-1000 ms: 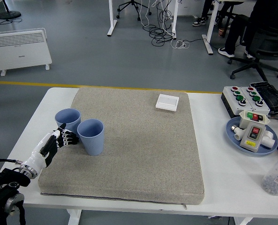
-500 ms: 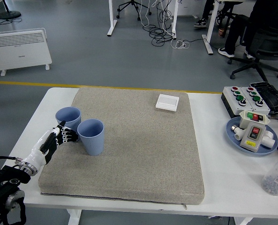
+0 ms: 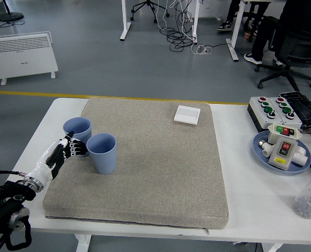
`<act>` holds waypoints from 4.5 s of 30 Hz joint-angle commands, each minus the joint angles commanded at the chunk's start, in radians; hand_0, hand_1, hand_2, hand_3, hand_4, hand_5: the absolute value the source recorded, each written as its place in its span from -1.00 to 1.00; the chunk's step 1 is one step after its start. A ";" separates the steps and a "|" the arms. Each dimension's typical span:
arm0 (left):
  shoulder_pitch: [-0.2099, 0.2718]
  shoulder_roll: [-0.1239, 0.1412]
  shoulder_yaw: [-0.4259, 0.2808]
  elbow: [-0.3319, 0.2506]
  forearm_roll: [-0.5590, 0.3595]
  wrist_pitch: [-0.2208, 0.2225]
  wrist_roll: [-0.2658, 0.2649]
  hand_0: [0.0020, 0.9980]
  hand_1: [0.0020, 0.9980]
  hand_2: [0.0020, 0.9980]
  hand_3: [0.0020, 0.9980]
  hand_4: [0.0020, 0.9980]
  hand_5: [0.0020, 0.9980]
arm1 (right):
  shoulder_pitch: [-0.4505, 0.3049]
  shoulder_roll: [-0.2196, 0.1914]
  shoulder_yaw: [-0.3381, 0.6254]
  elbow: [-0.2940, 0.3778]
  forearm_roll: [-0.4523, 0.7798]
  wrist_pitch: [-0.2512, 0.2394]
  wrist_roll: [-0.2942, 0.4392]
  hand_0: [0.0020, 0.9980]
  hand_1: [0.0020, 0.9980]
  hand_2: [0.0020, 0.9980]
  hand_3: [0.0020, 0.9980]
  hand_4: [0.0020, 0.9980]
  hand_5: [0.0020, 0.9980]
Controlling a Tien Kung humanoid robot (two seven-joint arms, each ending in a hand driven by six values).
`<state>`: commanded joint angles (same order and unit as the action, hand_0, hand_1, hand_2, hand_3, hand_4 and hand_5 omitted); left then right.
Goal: Push cup pick cup insert cup
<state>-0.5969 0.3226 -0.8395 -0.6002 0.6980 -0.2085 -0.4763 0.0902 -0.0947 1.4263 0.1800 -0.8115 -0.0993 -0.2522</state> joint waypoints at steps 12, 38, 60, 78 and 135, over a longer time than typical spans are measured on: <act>0.077 0.076 -0.052 -0.127 0.020 0.007 0.006 0.15 0.12 0.01 -0.10 0.19 1.00 | 0.000 -0.002 0.002 0.000 0.006 0.001 0.003 0.51 0.25 0.23 0.17 -0.77 0.24; 0.120 0.341 -0.289 -0.850 0.612 -0.008 0.351 0.68 0.68 0.80 0.59 0.84 0.80 | -0.004 -0.008 0.002 0.000 0.016 -0.002 0.003 0.51 0.25 0.23 0.17 -0.78 0.25; -0.313 0.338 0.338 -0.724 0.976 -0.058 0.487 0.94 0.93 1.00 1.00 0.75 -0.56 | -0.012 -0.010 -0.020 0.000 0.040 -0.005 0.003 0.51 0.25 0.22 0.17 -0.77 0.24; -0.401 0.305 0.419 -0.576 1.003 -0.042 0.452 0.89 0.84 1.00 0.91 0.58 -0.79 | -0.010 -0.012 -0.027 0.000 0.044 -0.005 0.004 0.51 0.25 0.22 0.17 -0.77 0.24; -0.408 0.300 0.448 -0.578 0.983 -0.039 0.382 0.00 0.24 0.45 0.50 0.07 -1.00 | -0.004 -0.013 -0.025 0.000 0.041 -0.005 0.006 0.51 0.25 0.22 0.17 -0.77 0.21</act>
<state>-1.0047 0.6226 -0.3915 -1.1778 1.6815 -0.2478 -0.0947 0.0863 -0.1072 1.4014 0.1800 -0.7701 -0.1043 -0.2461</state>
